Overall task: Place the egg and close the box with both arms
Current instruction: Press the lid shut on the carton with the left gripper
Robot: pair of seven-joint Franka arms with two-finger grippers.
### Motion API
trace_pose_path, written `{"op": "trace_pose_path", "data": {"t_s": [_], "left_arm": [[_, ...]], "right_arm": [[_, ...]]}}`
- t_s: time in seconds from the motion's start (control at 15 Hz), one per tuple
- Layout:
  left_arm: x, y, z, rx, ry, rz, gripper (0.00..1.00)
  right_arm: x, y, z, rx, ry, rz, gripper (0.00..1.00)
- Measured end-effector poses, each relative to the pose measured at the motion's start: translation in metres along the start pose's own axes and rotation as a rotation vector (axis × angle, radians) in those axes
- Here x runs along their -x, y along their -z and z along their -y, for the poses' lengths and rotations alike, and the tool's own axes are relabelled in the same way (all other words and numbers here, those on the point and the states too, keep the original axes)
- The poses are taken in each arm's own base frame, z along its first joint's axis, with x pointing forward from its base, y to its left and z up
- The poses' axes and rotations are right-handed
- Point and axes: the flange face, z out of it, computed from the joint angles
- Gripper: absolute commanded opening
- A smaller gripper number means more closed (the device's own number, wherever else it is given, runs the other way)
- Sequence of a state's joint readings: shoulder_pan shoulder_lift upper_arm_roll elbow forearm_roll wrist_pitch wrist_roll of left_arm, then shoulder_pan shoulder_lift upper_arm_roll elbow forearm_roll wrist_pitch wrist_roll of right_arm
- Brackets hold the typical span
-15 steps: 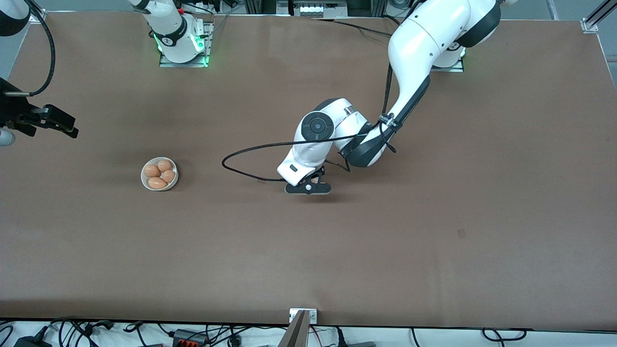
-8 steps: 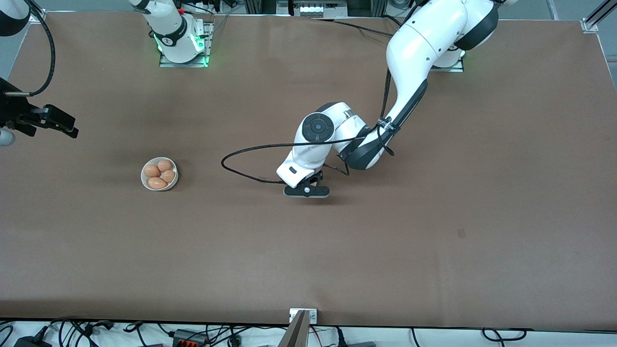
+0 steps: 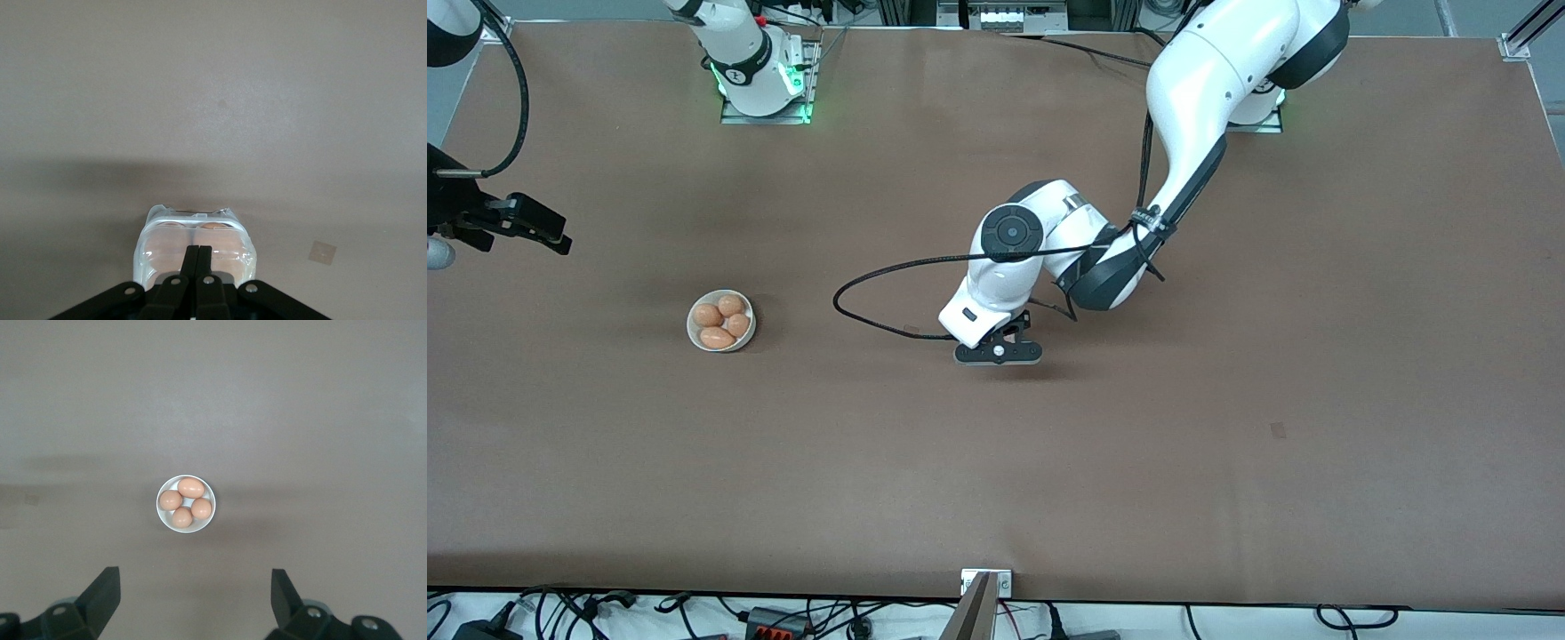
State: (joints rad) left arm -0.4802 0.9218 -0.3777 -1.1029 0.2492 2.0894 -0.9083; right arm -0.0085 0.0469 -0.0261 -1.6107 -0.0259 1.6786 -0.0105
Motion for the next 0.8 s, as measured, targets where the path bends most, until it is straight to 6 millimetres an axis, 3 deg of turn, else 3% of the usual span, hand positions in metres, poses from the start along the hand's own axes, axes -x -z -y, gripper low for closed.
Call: {"op": "trace_pose_path", "data": {"t_s": [0.53, 0.8], "left_arm": [[0.012, -0.039, 0.000, -0.010, -0.009, 0.029, 0.00], [0.010, -0.045, -0.002, 0.021, -0.023, 0.009, 0.00]], "right_arm": [[0.002, 0.003, -0.004, 0.000, -0.007, -0.001, 1.00], [0.006, 0.007, -0.005, 0.000, -0.010, 0.006, 1.00]]}}
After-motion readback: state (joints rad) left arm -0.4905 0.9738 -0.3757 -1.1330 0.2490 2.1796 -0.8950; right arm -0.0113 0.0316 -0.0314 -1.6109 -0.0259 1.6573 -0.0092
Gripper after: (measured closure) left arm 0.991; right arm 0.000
